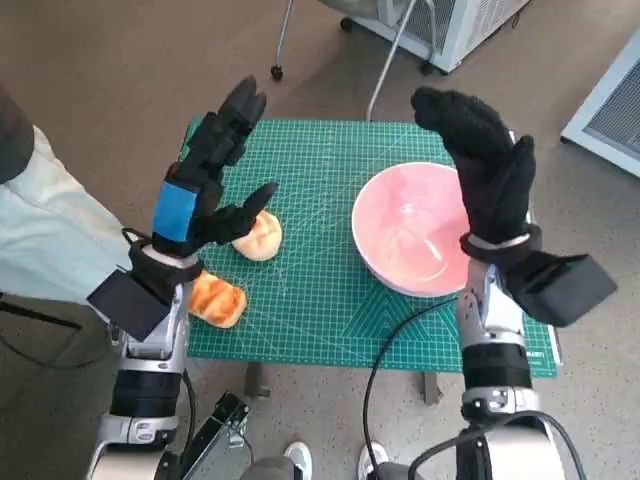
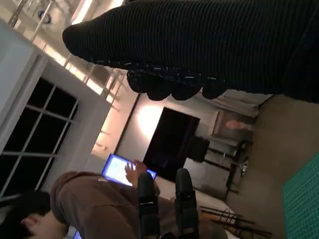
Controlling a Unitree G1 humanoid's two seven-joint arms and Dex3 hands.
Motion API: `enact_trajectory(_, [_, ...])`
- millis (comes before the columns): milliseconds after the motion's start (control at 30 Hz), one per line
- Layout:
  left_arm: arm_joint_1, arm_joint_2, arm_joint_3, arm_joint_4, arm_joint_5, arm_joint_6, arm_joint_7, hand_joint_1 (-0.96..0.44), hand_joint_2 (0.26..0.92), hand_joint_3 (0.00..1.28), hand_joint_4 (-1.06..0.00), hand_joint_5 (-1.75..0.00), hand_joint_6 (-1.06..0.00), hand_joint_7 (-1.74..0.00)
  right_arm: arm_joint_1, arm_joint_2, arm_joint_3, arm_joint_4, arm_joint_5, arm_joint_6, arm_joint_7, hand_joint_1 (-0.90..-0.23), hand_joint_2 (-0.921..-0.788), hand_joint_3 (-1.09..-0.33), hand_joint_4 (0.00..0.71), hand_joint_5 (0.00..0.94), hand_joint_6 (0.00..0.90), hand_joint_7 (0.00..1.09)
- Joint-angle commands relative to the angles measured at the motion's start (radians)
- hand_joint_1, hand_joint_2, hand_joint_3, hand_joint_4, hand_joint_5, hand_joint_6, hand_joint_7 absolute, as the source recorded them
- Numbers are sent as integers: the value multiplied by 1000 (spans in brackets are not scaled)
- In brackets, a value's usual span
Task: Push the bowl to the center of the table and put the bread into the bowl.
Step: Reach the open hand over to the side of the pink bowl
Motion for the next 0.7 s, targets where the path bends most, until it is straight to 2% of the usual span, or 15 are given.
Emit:
enact_trajectory(33, [-22, -8, -12, 9, 6, -17, -4, -446, 921, 313, -243, 0, -269, -88, 37, -17, 5, -10, -27, 5, -23, -614, -921, -805, 60, 271, -1, 635])
enact_trajectory(167, [-21, -12, -17, 16, 7, -23, -6, -432, 921, 305, -242, 0, -265, -94, 45, -42, 0, -1, -50, -12, -41, -612, -921, -805, 63, 260, -1, 619])
enact_trajectory(233, [-19, -12, -20, 17, 12, -26, -3, -428, 921, 303, -242, 0, -263, -97, 42, -66, -10, 27, -54, -27, -43, -607, -921, -806, 65, 255, -1, 605])
enact_trajectory(367, [-15, -9, -22, 16, 18, -26, 1, -425, 921, 301, -242, 0, -260, -102, 13, -142, -49, 150, -73, -68, -70, -574, -921, -834, 74, 245, -1, 586])
enact_trajectory(467, [-10, -5, -18, 16, 16, -26, 0, -426, 921, 300, -241, 0, -258, -106, -1, -181, -68, 219, -98, -78, -124, -559, -921, -867, 78, 242, -1, 582])
enact_trajectory(600, [-3, -3, -14, 11, 9, -24, -2, -430, 921, 294, -244, -1, -255, -114, -6, -213, -83, 275, -122, -62, -198, -554, -921, -908, 76, 243, -1, 575])
enact_trajectory(700, [3, -4, -12, 9, 6, -25, -1, -430, 921, 289, -246, -2, -252, -120, -4, -221, -94, 307, -120, -46, -232, -551, -921, -923, 71, 246, -1, 576])
